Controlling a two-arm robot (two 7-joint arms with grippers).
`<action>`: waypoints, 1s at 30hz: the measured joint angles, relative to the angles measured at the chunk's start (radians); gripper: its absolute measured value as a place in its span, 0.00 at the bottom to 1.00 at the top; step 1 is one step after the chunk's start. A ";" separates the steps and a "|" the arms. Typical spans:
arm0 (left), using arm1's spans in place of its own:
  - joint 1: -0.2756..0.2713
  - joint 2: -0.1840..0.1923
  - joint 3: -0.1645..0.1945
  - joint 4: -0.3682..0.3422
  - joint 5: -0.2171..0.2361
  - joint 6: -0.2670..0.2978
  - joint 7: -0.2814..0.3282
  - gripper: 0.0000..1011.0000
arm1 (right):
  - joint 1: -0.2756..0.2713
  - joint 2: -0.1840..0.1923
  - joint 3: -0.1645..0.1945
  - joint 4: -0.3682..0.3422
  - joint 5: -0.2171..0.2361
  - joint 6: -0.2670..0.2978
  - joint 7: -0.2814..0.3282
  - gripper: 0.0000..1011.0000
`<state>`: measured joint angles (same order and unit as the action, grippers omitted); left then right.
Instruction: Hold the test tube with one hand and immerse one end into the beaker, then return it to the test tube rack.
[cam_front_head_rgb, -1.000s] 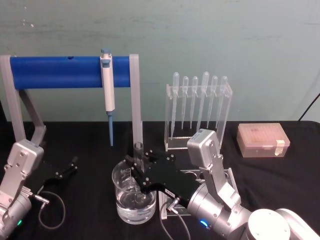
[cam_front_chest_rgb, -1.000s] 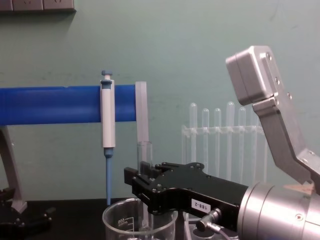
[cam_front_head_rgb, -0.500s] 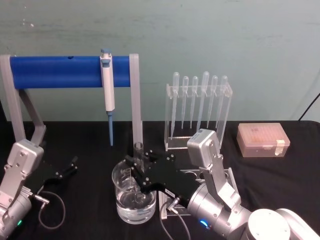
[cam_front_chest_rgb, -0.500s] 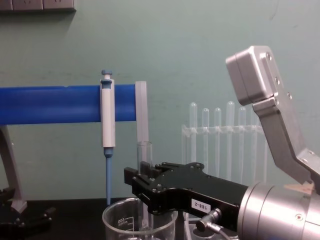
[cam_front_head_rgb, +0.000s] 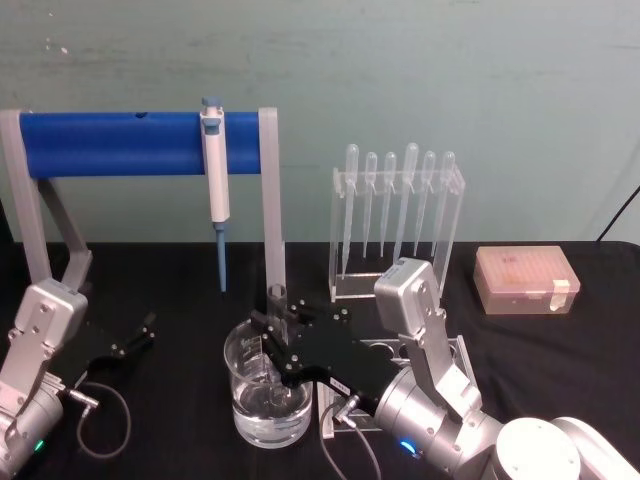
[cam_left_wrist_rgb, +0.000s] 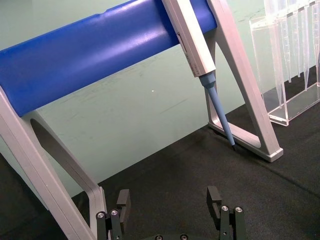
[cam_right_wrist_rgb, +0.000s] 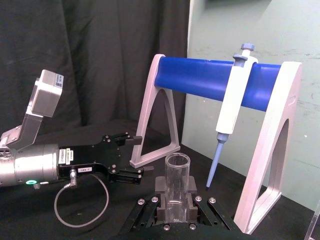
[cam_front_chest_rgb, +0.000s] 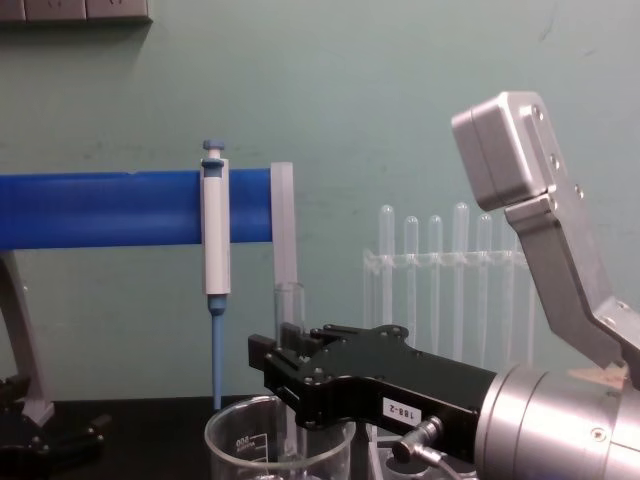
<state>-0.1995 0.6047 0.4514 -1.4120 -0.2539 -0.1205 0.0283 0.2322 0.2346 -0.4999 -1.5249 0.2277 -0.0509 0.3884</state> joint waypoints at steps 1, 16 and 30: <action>0.000 0.000 0.000 0.000 0.000 0.000 0.000 0.99 | 0.000 0.000 0.000 0.000 0.000 0.000 0.000 0.22; 0.000 0.000 0.000 0.000 0.000 0.000 0.000 0.99 | 0.000 0.000 0.000 0.000 0.000 0.000 0.000 0.22; 0.000 0.000 0.000 0.000 0.000 0.000 0.000 0.99 | 0.000 0.000 0.000 0.000 0.000 0.000 0.000 0.22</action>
<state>-0.1995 0.6047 0.4514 -1.4120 -0.2539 -0.1205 0.0283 0.2322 0.2346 -0.4999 -1.5249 0.2277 -0.0509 0.3884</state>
